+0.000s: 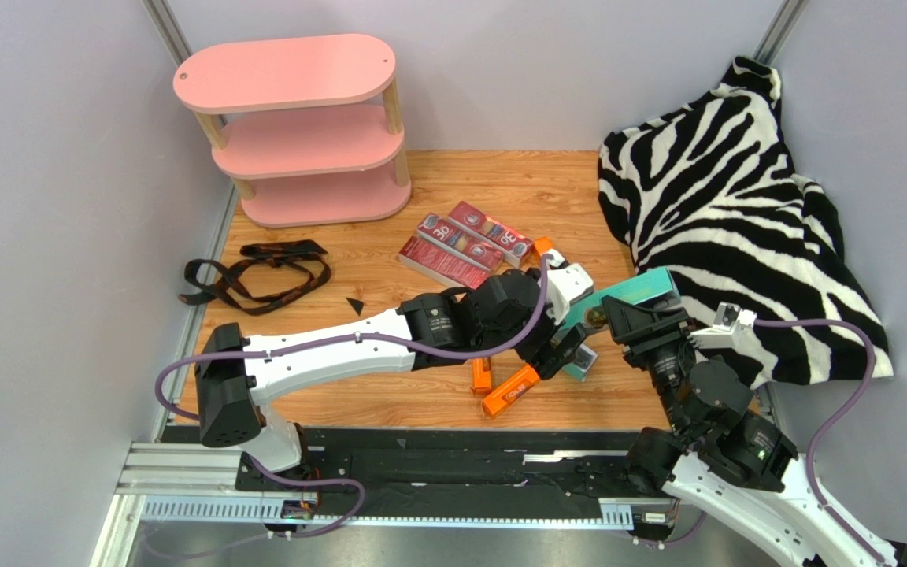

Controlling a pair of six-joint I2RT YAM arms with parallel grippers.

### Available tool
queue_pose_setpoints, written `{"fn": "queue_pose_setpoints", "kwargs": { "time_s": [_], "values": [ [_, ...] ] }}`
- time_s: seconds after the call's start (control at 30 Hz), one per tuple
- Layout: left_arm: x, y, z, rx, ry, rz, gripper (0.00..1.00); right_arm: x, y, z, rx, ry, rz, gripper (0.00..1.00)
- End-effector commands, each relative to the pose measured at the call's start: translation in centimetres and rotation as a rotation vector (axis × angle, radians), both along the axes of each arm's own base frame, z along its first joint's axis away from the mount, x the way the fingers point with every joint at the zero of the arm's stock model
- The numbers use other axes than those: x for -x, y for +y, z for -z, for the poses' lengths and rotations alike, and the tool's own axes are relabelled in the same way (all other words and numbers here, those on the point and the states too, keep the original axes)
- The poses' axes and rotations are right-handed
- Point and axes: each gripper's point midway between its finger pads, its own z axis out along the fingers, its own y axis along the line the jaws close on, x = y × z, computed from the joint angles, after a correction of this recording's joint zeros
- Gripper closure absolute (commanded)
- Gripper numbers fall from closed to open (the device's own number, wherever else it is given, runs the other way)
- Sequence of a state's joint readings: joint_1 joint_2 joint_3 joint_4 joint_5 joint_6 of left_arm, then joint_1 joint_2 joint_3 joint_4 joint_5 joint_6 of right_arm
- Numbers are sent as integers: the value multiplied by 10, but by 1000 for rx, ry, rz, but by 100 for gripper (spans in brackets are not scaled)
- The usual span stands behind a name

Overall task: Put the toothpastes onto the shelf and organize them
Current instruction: Pick up the toothpaste from the center of the board.

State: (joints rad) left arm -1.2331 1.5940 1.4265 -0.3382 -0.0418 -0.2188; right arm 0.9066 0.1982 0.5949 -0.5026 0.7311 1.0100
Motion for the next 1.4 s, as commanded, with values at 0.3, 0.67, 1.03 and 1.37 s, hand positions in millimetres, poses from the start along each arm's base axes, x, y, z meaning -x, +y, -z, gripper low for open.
{"fn": "queue_pose_setpoints", "kwargs": {
  "time_s": [0.3,0.67,1.03,1.37],
  "values": [
    [-26,21,-46,141,-139,-123,9,11,13,-10,-95,-29,-98,91],
    [23,-10,-48,206,-108,230,12,17,18,-16,-85,-63,-151,92],
    [30,-19,-32,169,-49,273,38,21,18,-21,-120,-86,-167,91],
    [16,-15,-28,147,-70,194,62,25,26,-28,-119,-128,-220,87]
  ]
}}
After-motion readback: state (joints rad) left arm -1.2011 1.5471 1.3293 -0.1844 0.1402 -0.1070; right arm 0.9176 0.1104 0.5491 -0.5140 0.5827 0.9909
